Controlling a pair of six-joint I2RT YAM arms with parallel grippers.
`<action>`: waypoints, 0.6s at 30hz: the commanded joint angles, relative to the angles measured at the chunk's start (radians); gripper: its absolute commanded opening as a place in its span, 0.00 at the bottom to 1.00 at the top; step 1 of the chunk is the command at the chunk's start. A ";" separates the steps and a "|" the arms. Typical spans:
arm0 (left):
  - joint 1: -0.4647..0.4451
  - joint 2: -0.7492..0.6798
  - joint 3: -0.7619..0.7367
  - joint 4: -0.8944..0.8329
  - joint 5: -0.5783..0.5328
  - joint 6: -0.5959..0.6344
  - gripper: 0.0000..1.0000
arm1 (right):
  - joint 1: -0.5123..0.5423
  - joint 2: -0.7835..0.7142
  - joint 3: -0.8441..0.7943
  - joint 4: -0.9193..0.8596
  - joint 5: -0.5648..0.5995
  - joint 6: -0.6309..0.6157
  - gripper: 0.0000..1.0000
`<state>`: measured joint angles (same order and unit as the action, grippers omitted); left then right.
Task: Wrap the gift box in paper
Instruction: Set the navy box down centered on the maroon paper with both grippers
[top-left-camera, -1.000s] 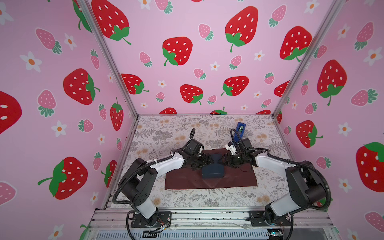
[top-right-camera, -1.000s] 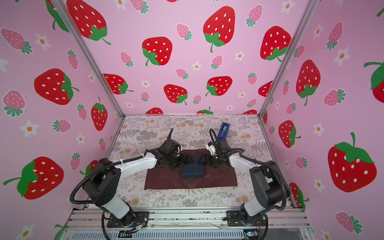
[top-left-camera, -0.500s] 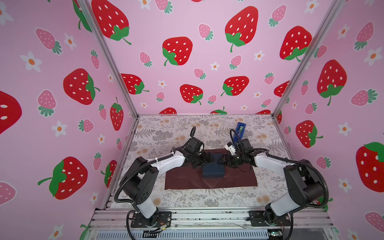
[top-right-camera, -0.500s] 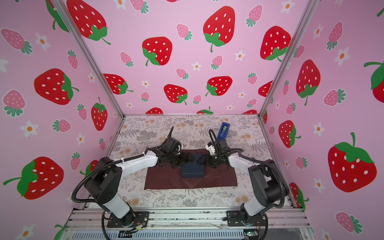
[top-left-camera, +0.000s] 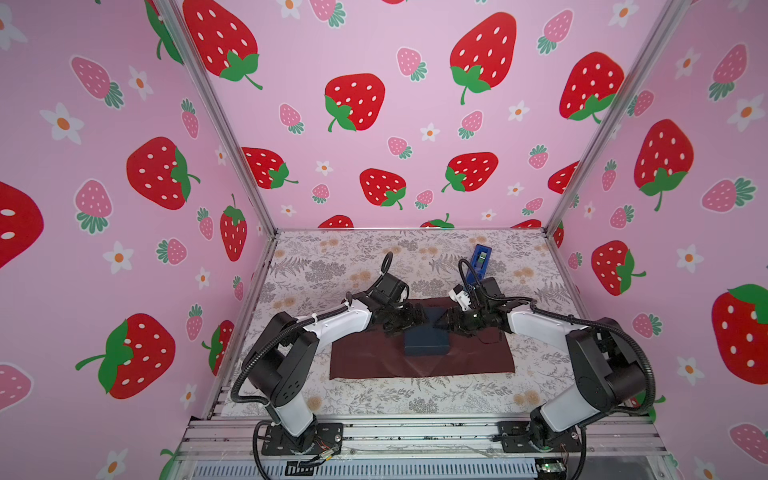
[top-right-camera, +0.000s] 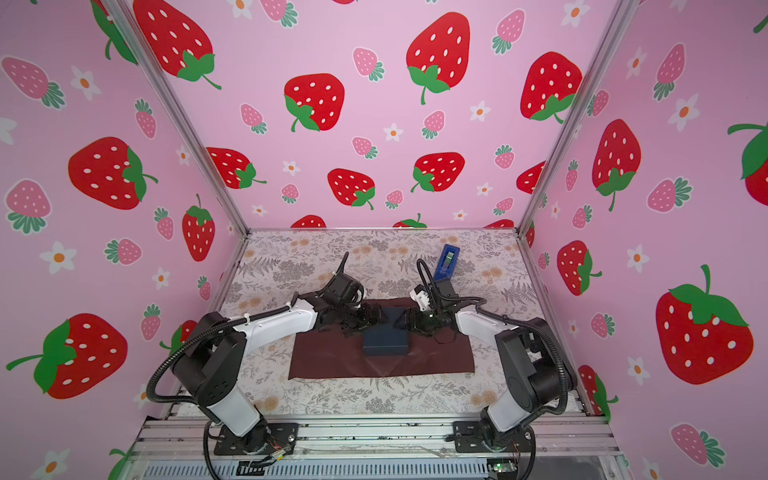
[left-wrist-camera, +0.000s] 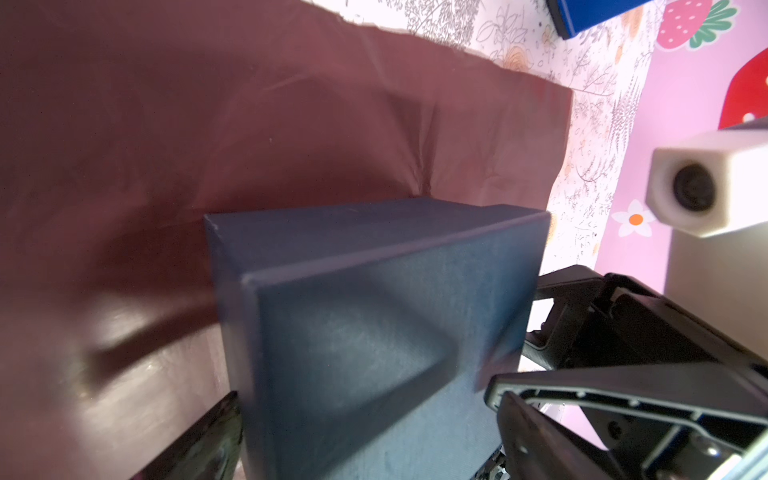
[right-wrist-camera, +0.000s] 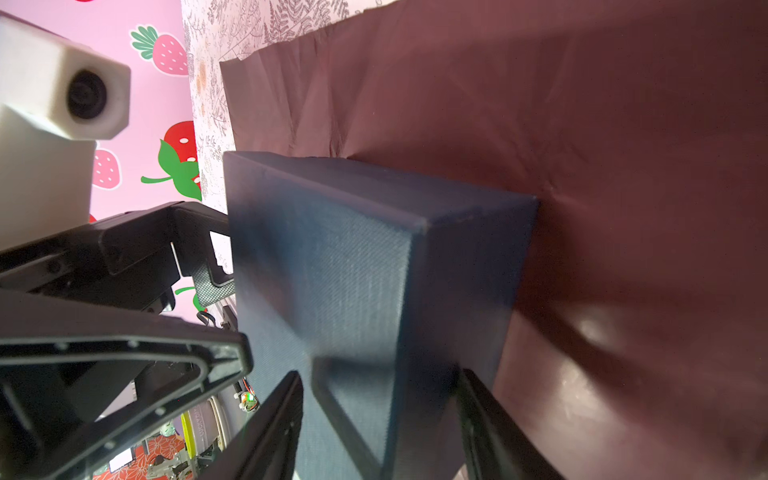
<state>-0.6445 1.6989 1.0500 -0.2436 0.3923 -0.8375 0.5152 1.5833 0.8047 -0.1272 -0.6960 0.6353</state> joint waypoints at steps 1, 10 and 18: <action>-0.003 0.024 0.046 0.026 0.023 -0.002 0.96 | 0.013 0.025 0.021 0.012 -0.006 0.004 0.61; -0.003 0.029 0.056 0.024 0.022 0.000 0.96 | 0.013 0.026 0.031 0.014 -0.008 0.006 0.60; -0.001 0.024 0.053 0.016 0.009 0.000 0.96 | 0.013 0.029 0.031 0.008 -0.001 0.004 0.60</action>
<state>-0.6430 1.7237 1.0622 -0.2443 0.3916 -0.8375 0.5152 1.5967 0.8127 -0.1276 -0.6880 0.6353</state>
